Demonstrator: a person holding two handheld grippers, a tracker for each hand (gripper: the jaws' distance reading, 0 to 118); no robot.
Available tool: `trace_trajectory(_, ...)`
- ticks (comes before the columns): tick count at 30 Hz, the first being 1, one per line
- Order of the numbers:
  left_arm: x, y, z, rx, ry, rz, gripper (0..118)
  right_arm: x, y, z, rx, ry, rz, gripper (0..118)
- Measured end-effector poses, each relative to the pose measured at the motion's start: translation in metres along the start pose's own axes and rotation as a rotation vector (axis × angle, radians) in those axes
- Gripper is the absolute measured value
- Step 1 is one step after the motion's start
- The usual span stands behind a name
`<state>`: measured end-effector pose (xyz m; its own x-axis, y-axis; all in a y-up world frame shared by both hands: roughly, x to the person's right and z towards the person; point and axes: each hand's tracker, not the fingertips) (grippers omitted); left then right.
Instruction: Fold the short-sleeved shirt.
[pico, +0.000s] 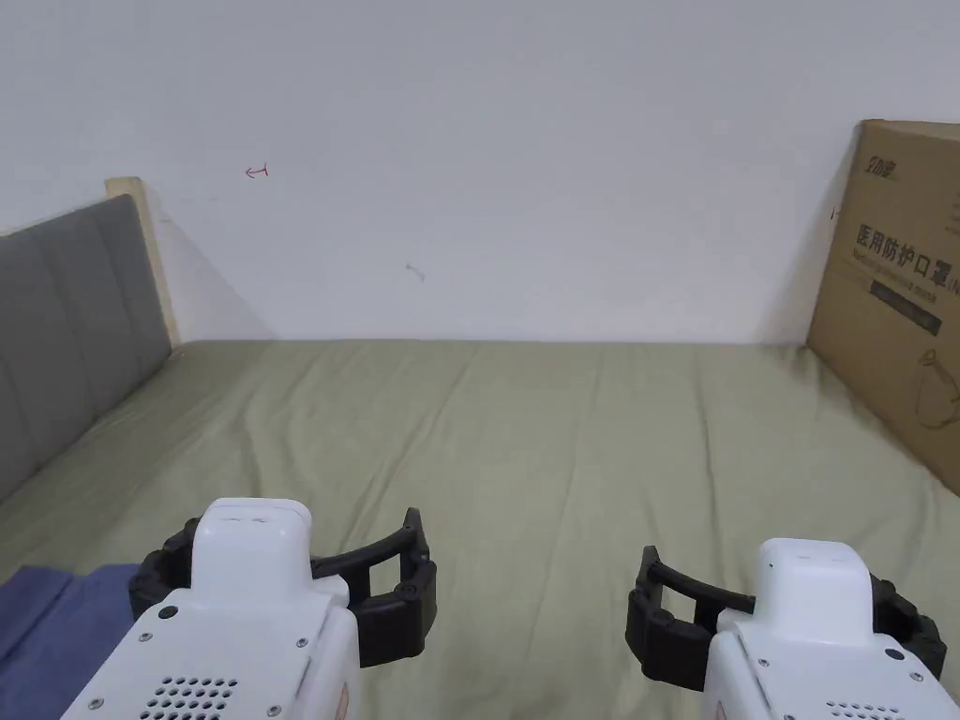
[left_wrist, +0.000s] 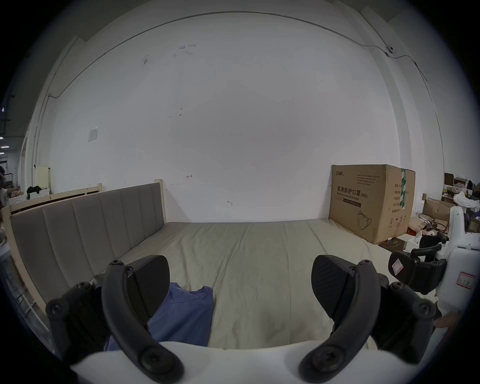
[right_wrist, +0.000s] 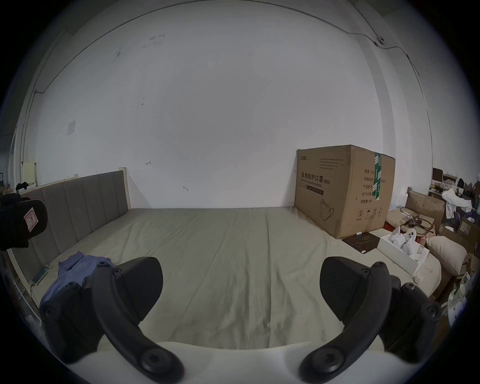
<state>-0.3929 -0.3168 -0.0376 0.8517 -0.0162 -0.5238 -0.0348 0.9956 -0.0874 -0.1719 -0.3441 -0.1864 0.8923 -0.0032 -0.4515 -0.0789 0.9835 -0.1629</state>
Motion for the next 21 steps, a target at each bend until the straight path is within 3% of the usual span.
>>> trace_trajectory(8,-0.001,-0.003,-0.003,-0.01,-0.002,0.0,112,0.004,-0.001,-0.003,-0.023,-0.001,-0.013,118)
trace_trajectory(10,-0.003,-0.002,-0.002,0.005,-0.021,0.078,112,0.003,0.004,-0.001,-0.007,-0.007,-0.009,118)
trace_trajectory(11,-0.008,-0.001,-0.002,0.006,-0.044,0.159,112,0.0,0.01,0.0,0.024,-0.034,0.037,118)
trace_trajectory(12,-0.013,-0.001,-0.003,0.01,-0.063,0.235,112,-0.006,0.015,0.001,0.045,-0.051,0.101,118)
trace_trajectory(13,-0.021,-0.002,-0.003,0.021,-0.092,0.358,112,-0.016,0.02,0.002,0.081,-0.082,0.215,118)
trace_trajectory(18,-0.05,-0.038,-0.015,0.077,-0.164,1.077,112,-0.088,-0.006,0.004,0.215,-0.133,1.008,118)
trace_trajectory(20,-0.055,-0.059,-0.021,0.034,-0.159,1.238,112,-0.101,-0.025,0.001,0.169,-0.04,1.137,118)
trace_trajectory(21,-0.057,-0.068,-0.024,0.023,-0.172,1.276,112,-0.107,-0.03,0.0,0.13,-0.008,1.124,118)
